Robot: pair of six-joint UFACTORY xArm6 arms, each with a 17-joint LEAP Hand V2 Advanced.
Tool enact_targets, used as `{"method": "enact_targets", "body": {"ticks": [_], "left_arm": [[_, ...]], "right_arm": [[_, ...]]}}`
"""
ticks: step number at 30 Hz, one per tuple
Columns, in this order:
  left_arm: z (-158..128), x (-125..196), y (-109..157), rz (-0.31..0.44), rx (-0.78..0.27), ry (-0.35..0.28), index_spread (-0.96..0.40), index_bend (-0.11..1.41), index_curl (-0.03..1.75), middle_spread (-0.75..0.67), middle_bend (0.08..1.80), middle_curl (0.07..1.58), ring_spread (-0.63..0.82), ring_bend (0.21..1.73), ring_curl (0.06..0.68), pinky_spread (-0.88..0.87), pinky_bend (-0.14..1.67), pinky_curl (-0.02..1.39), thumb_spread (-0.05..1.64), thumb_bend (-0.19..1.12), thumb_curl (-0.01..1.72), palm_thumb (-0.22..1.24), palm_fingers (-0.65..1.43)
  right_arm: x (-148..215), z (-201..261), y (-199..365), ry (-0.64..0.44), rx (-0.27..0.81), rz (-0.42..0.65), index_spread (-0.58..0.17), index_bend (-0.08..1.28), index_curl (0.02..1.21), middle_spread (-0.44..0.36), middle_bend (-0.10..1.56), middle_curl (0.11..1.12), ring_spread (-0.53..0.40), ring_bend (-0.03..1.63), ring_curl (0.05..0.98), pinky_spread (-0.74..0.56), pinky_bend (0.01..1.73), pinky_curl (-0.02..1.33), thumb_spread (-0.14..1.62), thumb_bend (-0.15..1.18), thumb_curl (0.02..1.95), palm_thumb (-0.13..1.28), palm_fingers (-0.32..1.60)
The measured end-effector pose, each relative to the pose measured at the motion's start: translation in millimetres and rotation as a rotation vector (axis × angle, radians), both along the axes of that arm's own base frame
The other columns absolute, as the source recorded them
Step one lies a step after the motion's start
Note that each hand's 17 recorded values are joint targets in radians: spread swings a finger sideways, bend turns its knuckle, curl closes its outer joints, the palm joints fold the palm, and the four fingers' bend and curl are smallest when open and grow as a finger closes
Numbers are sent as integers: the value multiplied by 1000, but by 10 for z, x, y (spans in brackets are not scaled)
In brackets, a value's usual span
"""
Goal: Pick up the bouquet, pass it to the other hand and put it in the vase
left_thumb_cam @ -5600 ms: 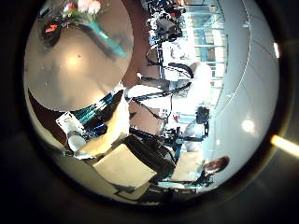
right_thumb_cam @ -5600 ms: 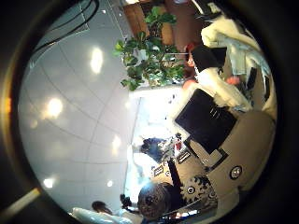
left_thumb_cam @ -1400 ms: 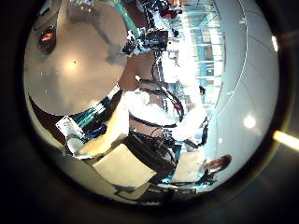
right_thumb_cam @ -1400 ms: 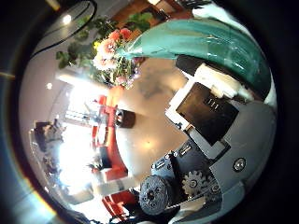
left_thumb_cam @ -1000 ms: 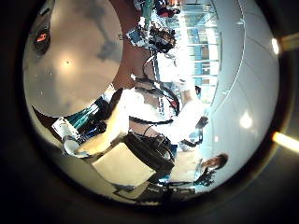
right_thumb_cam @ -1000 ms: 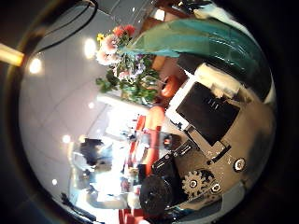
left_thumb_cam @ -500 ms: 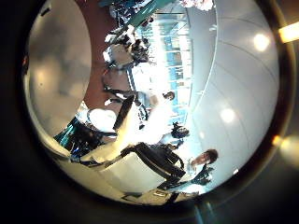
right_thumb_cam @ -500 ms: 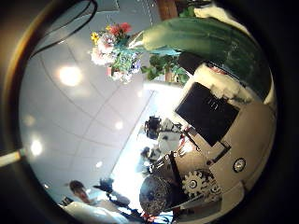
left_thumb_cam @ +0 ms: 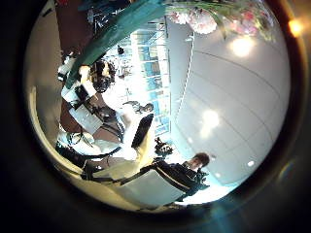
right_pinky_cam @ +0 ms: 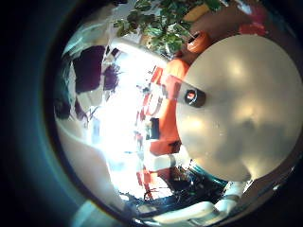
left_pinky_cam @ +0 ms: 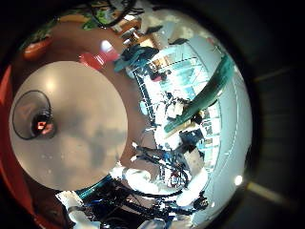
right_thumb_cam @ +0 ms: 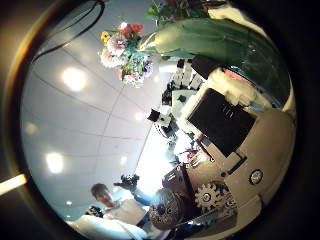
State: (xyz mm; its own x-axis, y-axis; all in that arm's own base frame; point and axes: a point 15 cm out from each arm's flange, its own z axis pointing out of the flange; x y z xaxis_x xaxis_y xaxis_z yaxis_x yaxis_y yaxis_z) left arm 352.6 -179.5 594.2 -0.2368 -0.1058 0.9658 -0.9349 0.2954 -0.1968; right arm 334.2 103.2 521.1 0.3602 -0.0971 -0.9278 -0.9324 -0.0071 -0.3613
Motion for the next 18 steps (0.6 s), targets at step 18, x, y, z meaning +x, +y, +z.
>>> {"method": "enact_targets", "body": {"ticks": [18], "left_arm": [[199,100,-132,-7,-181,69,50,199,331,22,567,510,116,668,204,75,321,354,946,-19,346,390,642]], "right_arm": [[-197,-191,473,42,-41,153,-238,1153,951,-120,1374,809,-166,1517,631,-198,1130,1071,879,-4,1324,1110,1149]]}}
